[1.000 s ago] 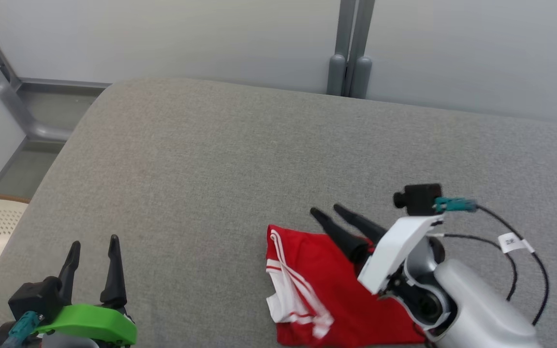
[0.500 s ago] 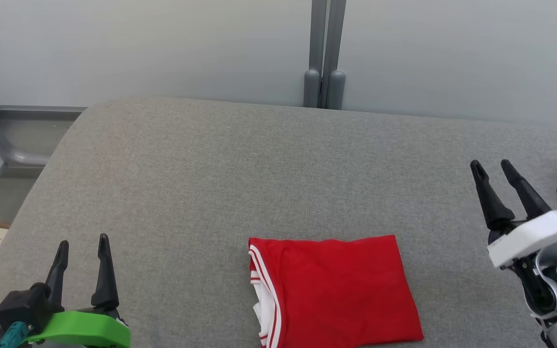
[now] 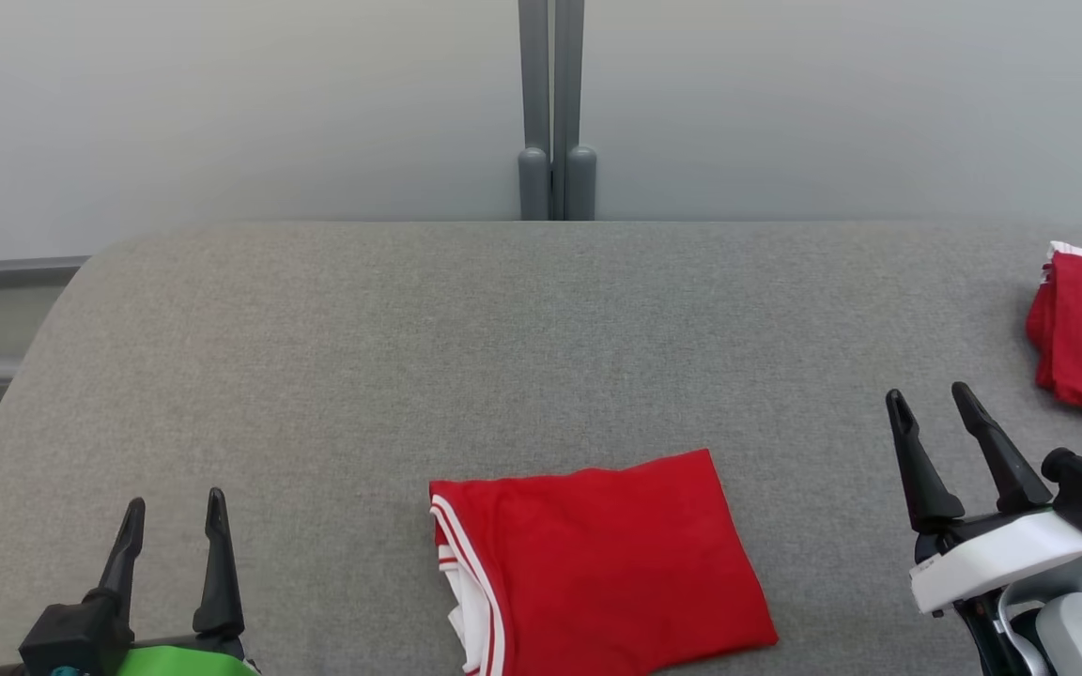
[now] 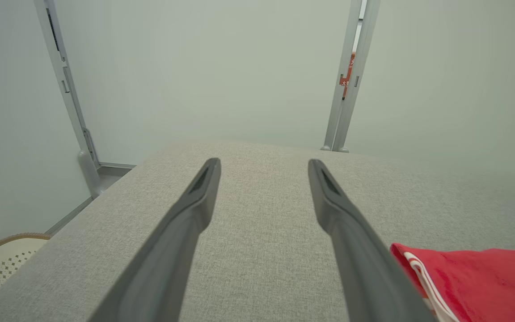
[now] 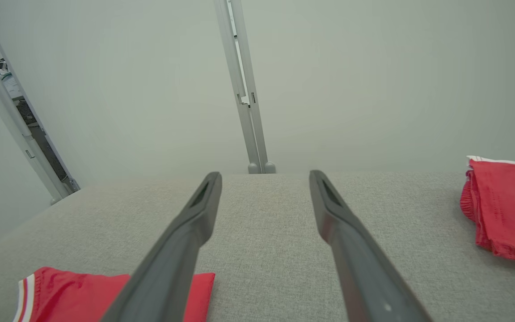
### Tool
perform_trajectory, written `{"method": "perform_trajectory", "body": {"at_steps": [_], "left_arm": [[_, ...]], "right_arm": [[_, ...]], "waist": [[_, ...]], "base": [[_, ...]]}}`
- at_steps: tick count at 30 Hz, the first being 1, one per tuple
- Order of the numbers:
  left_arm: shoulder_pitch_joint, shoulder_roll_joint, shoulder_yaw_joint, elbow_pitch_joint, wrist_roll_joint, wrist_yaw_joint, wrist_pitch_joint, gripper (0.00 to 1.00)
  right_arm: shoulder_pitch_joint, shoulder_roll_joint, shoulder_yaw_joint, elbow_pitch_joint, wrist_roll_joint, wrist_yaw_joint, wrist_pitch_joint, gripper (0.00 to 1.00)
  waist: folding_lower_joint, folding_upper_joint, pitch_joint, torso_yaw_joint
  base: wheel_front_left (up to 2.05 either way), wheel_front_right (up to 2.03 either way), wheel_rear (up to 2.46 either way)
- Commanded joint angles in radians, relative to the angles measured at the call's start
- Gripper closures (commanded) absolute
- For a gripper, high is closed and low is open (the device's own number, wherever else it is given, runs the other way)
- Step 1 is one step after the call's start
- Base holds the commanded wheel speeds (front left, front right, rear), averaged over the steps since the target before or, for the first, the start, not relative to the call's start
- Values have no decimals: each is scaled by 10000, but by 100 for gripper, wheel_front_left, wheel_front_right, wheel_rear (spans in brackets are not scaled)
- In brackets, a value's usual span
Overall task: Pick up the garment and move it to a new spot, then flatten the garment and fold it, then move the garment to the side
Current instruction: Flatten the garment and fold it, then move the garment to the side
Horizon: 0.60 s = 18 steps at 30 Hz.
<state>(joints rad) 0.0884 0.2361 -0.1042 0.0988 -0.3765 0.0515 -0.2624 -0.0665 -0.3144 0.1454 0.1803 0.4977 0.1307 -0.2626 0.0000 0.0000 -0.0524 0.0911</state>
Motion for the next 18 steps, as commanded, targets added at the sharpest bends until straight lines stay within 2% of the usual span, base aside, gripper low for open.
{"method": "perform_trajectory", "body": {"at_steps": [1, 13, 18], "left_arm": [[181, -49, 88, 91, 141, -127, -23, 0], [65, -537, 796, 477, 1000, -801, -26, 0], [-105, -472, 679, 711, 1462, -1034, -26, 0]], "right_arm": [[56, 47, 18, -101, -77, -1, -17, 0], [-146, 187, 204, 182, -443, -1, -19, 0], [-376, 185, 901, 864, -63, -1, -7, 0]], "waist": [[0, 0, -123, -219], [0, 0, -121, -456], [0, 0, -50, -318]], "base": [[0, 0, 0], [0, 0, 0], [0, 0, 0]]}}
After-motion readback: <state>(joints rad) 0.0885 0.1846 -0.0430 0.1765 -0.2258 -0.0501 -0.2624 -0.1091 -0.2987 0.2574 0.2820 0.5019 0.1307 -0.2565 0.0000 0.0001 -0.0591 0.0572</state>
